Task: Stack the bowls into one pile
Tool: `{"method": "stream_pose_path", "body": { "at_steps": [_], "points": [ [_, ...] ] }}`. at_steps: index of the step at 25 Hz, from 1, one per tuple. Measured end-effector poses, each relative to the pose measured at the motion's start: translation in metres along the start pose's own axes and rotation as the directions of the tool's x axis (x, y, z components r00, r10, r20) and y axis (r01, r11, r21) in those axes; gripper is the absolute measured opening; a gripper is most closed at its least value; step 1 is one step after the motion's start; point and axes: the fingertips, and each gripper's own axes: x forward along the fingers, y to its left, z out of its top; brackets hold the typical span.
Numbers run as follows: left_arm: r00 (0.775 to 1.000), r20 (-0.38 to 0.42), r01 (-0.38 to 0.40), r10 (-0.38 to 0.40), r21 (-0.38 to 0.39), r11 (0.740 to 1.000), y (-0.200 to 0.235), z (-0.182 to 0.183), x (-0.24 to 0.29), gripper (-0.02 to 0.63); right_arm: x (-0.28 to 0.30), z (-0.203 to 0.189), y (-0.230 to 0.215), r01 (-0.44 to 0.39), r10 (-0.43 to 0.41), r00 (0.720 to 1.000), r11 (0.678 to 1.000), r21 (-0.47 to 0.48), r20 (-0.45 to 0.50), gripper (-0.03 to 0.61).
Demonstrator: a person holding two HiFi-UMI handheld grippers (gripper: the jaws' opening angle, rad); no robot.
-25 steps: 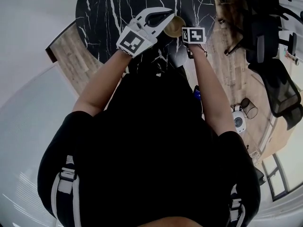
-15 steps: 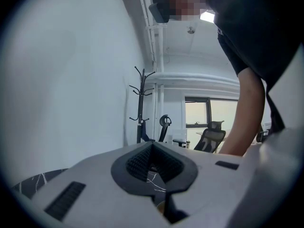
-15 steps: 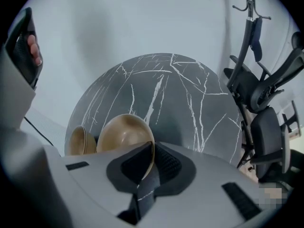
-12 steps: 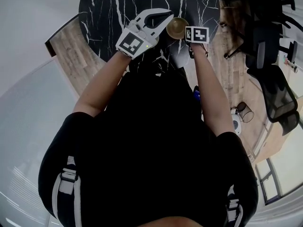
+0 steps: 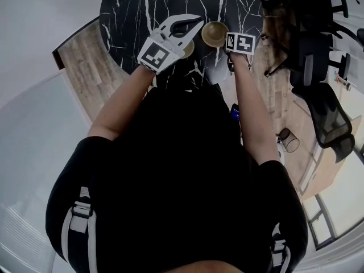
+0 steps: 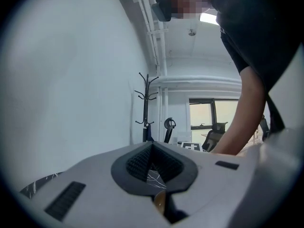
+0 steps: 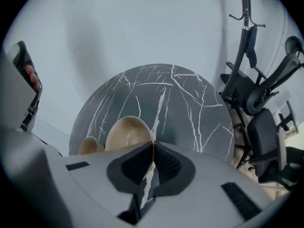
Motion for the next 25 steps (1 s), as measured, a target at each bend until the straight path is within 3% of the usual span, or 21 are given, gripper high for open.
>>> {"method": "stream_pose_path", "body": {
  "at_steps": [13,25],
  "points": [
    [0.999,0.030,-0.035,0.034,0.039,0.999,-0.002,0.020,-0.058,0.003,-0.023,0.021,0.062,-0.059,0.060,0.996,0.998,-0.004,0.067,0.014],
    [0.996,0.033,-0.081,0.079,0.060,0.995,-0.001,0.023,-0.099,0.003,-0.002,-0.008,0.122,-0.139,0.139,0.990,0.990,-0.027,0.003,0.014]
  ]
}}
